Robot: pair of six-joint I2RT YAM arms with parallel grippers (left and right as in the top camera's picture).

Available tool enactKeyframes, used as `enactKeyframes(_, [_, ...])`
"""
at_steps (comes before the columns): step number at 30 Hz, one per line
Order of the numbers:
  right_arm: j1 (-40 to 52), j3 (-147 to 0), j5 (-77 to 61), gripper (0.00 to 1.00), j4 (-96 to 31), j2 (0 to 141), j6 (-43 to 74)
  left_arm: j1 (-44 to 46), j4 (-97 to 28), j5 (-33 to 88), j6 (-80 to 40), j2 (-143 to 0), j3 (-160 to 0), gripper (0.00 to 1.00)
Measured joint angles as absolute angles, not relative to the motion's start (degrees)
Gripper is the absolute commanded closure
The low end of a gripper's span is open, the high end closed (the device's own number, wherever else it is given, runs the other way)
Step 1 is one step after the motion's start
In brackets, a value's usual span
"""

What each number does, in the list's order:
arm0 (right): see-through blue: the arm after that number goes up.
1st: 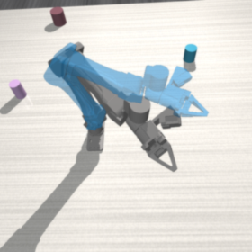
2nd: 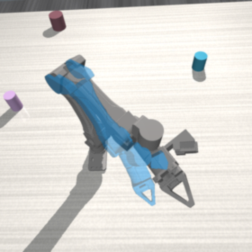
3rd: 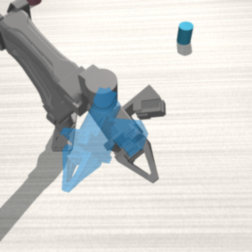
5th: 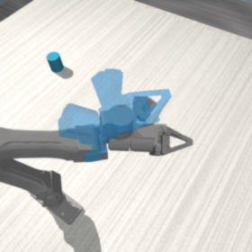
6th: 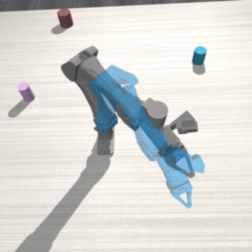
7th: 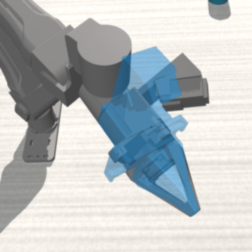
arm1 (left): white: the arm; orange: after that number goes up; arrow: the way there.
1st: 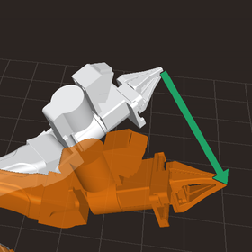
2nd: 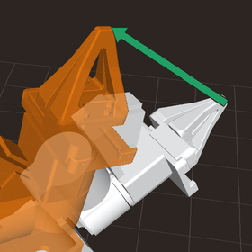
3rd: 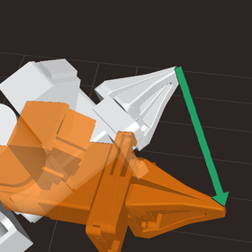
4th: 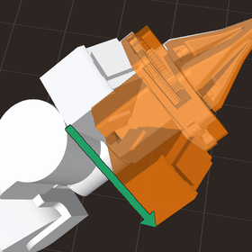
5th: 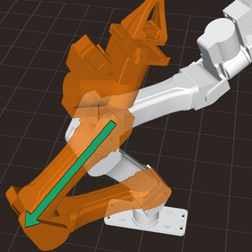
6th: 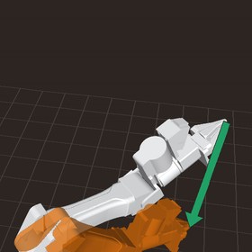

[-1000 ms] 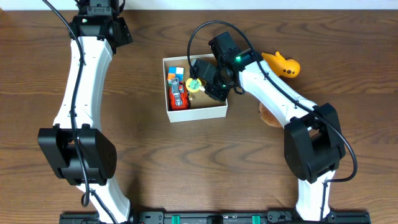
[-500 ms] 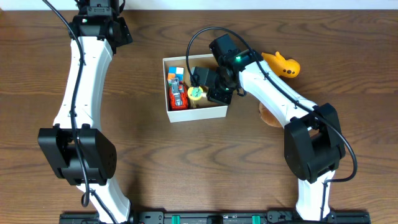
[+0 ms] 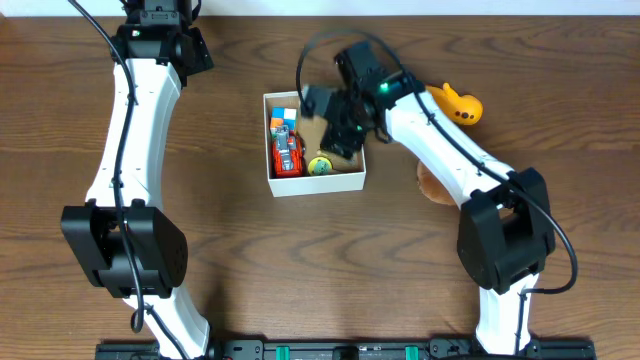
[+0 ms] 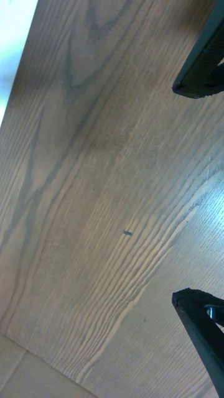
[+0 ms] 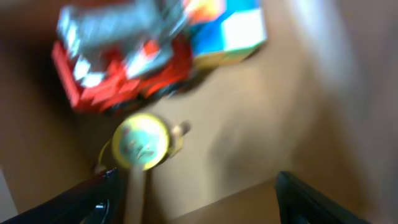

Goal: Pack container
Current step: 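Withdraw the right gripper from the box toward the brown plush bear, then lower the right gripper onto the brown plush bear and close it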

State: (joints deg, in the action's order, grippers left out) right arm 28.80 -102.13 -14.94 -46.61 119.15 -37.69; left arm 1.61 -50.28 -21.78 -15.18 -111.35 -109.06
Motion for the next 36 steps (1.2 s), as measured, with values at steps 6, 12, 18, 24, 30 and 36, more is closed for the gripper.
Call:
enactKeyframes(6, [26.2, -111.8, -3.8, 0.12, -48.8, 117.6, -26.6, 1.6, -50.3, -21.8, -15.2, -111.4, -109.1, 0.02])
enactKeyframes(12, [19.6, -114.1, 10.3, 0.22, -56.9, 113.2, -15.7, 1.6, -50.3, -21.8, -15.2, -111.4, -109.1, 0.02])
enactKeyframes(18, [12.4, -114.3, 12.6, 0.15, -70.5, 112.9, -1.7, 1.6, -50.3, -21.8, -15.2, -111.4, -109.1, 0.02])
enactKeyframes(24, [9.4, -113.7, 9.3, 0.14, -79.5, 112.9, 3.6, 1.6, -50.3, -21.8, -15.2, -111.4, -109.1, 0.02])
enactKeyframes(30, [9.4, -106.8, 6.5, 0.06, -79.8, 112.9, 4.9, 1.6, -50.3, -21.8, -15.2, -111.4, -109.1, 0.02])
enactKeyframes(36, [9.4, -94.2, 4.0, 0.03, -76.8, 112.9, -1.0, 1.6, -50.3, -21.8, -15.2, -111.4, -109.1, 0.02])
